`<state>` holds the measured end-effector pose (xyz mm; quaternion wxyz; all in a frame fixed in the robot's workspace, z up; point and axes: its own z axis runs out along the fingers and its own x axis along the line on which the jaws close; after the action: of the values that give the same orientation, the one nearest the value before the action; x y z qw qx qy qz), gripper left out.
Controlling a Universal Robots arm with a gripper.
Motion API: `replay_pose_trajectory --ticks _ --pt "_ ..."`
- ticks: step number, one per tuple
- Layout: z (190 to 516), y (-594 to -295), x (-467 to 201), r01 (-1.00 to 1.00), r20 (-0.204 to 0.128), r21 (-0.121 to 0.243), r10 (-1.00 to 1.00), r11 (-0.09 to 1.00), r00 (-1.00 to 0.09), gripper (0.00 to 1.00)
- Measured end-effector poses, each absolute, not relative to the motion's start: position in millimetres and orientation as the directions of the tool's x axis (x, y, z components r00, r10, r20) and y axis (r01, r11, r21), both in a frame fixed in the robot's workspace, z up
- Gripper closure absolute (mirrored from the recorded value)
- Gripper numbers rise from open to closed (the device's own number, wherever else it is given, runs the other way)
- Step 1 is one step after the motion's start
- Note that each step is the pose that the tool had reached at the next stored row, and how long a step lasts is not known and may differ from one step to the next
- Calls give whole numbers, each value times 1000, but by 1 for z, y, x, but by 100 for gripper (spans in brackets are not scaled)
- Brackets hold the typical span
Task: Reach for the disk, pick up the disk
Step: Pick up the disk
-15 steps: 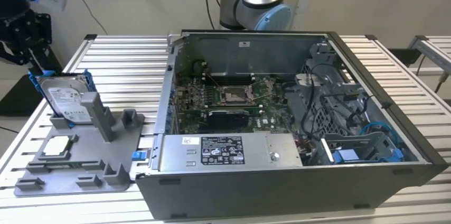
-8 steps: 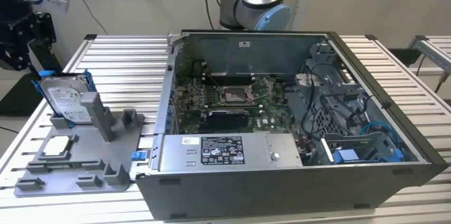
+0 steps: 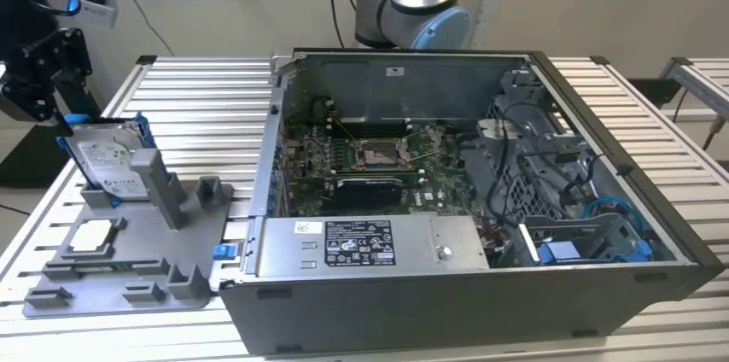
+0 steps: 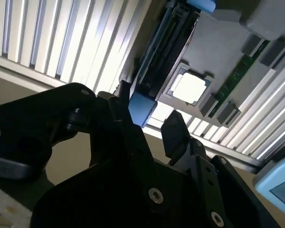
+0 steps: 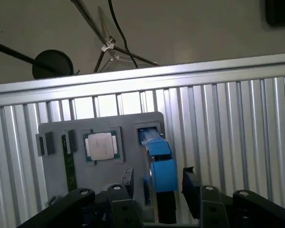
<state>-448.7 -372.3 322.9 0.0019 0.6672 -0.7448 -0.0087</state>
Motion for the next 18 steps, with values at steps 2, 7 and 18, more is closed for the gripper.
replay_pose_trajectory --ticks 2,7,18 --pt "319 -372 -449 -995 -9 15 -995 101 -101 0" --pt "310 -372 -449 -996 -10 15 -996 84 -84 0" --pt "290 -372 -449 -999 -13 10 -999 32 -32 0"
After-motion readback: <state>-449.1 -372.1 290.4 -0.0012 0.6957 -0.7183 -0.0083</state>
